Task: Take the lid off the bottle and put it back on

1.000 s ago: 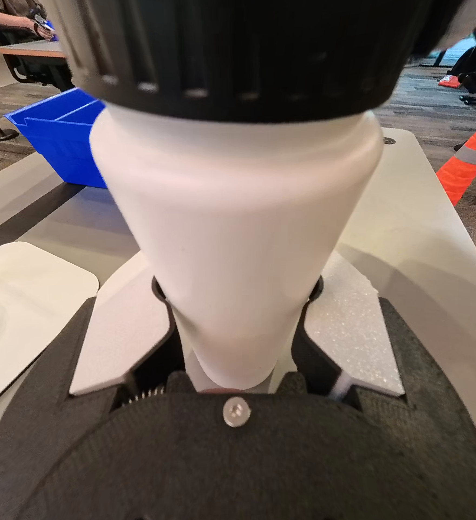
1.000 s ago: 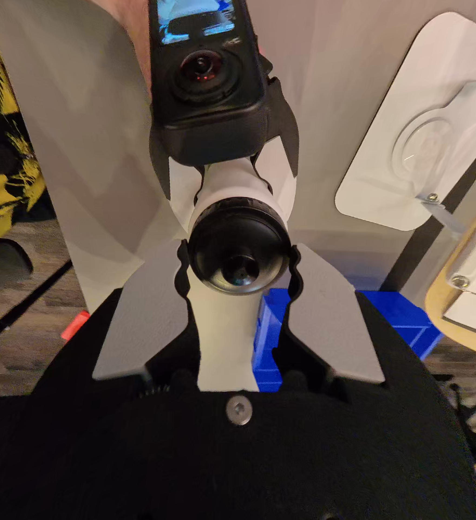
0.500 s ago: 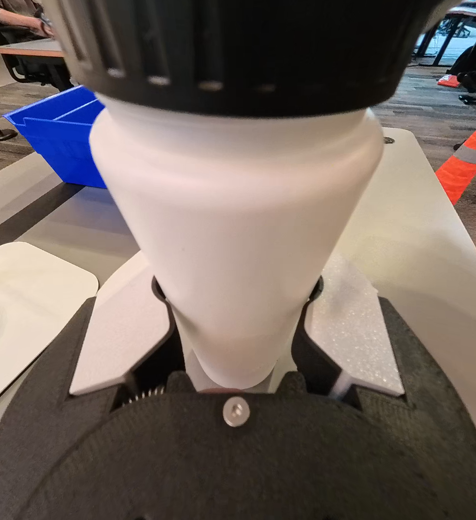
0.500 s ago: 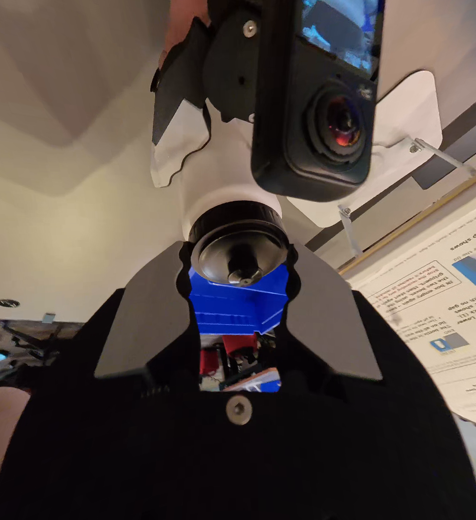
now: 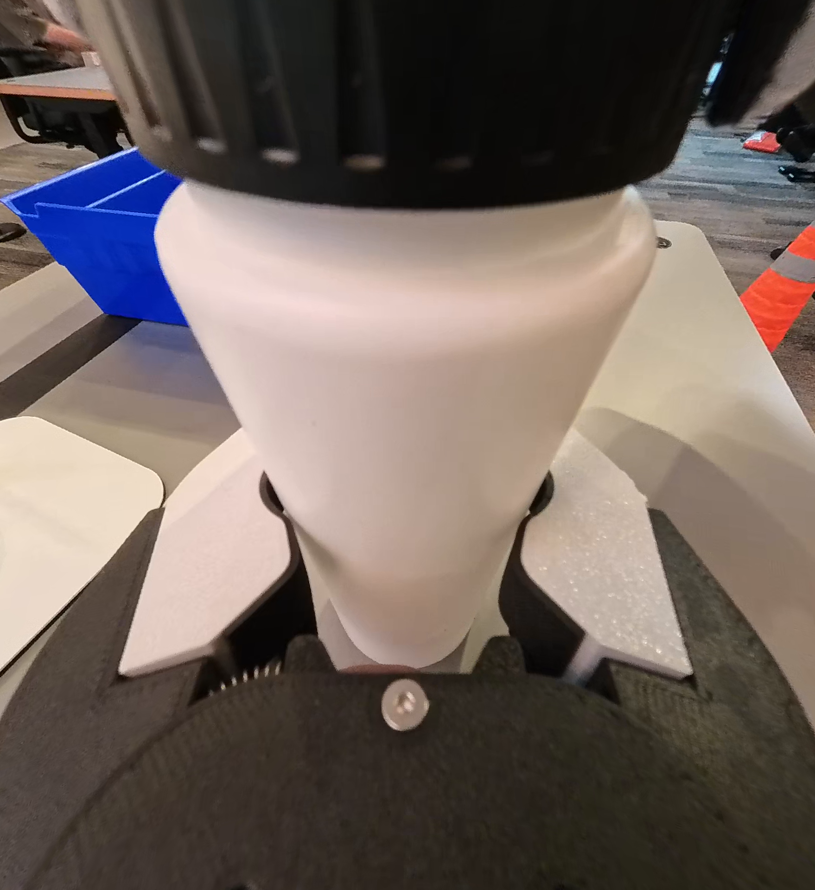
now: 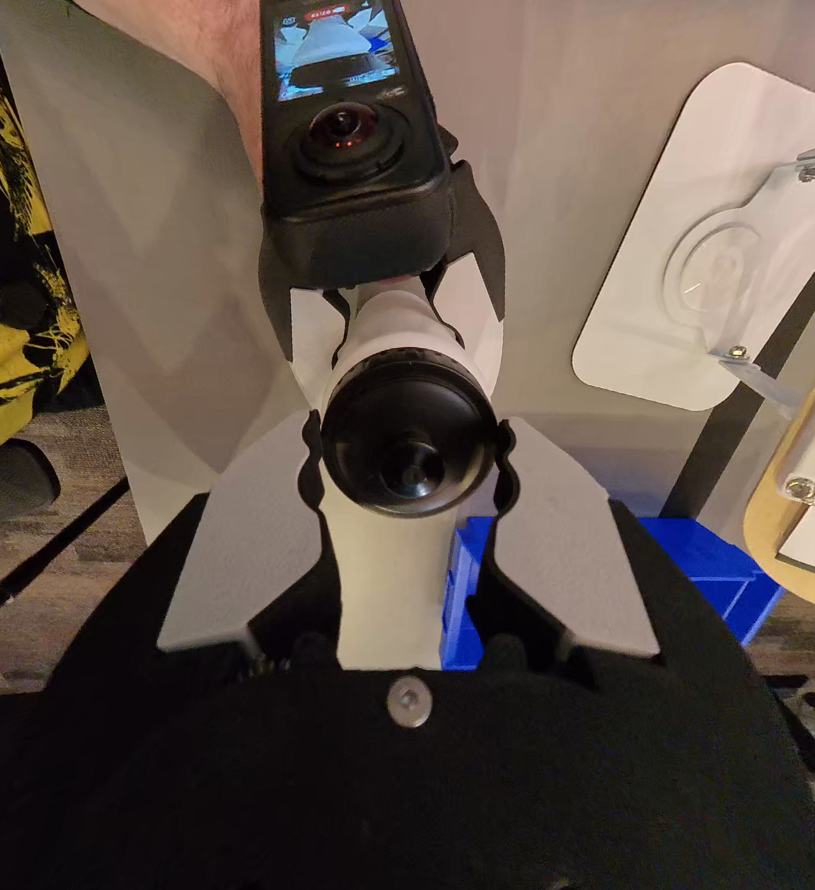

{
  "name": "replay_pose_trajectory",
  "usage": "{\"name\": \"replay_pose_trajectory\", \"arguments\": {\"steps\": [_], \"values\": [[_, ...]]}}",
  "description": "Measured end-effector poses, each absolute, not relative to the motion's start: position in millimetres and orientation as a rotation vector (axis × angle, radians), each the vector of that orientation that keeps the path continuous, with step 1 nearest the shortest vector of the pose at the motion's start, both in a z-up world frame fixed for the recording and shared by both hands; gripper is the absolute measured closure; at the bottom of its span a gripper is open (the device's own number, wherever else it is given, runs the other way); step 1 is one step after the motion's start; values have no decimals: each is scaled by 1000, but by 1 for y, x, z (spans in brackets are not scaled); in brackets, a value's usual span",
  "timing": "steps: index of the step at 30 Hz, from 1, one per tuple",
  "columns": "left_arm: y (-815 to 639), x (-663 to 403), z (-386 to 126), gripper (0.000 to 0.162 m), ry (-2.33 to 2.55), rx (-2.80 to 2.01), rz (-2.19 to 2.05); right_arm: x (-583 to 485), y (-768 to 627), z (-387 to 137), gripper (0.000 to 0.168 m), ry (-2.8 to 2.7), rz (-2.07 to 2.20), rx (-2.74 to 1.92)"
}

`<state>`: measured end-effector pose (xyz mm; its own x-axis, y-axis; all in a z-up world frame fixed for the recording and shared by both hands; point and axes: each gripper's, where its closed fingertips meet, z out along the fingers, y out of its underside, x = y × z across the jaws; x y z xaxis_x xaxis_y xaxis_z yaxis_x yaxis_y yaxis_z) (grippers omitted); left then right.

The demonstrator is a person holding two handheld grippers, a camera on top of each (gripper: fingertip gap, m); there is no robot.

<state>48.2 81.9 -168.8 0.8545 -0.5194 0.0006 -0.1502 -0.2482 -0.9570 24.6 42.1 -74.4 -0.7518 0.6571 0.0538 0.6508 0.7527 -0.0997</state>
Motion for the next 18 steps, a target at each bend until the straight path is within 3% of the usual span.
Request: {"name": "replay_pose_trajectory", "arguments": {"steps": [11,15,18], "values": [[82,47,-169,62,508,-1814,-374,27,44,-71,100,-2981,-384,-296],[82,48,-169,62,513,-1814,-378,25,40,-70,100,-2975,-251,-480],[81,48,-169,62,516,-1816,-376,23,42,-67,87,-2920,-50,-827]]}}
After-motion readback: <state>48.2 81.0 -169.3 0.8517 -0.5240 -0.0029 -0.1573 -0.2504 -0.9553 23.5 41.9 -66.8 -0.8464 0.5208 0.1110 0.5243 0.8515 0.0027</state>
